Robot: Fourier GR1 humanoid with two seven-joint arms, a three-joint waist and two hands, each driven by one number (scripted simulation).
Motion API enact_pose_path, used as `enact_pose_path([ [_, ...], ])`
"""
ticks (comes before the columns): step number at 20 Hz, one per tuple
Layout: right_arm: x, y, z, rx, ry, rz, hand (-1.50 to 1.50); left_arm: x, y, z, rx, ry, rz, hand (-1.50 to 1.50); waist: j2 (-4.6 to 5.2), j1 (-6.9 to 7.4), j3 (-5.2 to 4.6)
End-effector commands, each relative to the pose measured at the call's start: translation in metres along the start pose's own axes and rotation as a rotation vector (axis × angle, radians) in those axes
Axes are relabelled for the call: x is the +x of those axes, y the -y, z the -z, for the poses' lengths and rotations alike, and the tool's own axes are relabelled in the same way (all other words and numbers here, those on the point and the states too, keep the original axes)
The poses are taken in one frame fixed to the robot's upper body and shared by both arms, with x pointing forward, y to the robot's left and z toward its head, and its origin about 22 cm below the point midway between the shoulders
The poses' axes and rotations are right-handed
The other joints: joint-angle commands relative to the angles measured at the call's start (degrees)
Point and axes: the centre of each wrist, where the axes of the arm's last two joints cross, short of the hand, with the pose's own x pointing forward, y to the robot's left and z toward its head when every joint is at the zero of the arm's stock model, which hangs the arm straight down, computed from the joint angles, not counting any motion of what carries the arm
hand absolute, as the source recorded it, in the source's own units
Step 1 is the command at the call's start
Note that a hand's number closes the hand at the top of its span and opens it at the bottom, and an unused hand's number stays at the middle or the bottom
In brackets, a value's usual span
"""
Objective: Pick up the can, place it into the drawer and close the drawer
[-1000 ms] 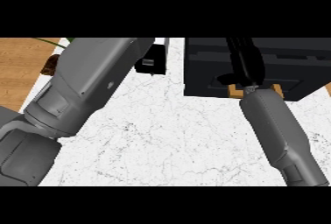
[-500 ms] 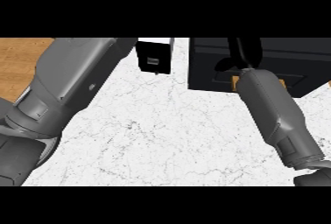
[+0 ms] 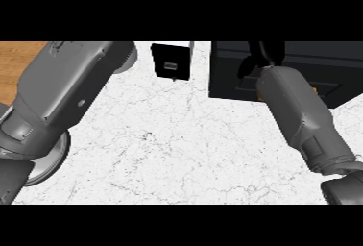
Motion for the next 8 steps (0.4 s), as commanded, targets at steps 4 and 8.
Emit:
enact_pose_path([
  [4, 0.038, 0.029, 0.035, -0.117, 0.014, 0.204, -1.50, -0.017, -0.030, -0.005, -0.006, -0.010, -0.012, -1.50, -0.33, 1.18, -0.21],
  [8, 0.020, 0.027, 0.031, -0.124, 0.025, 0.198, -1.50, -0.024, -0.021, -0.017, -0.009, -0.002, 0.006, -1.50, -0.69, 0.85, -0.17],
])
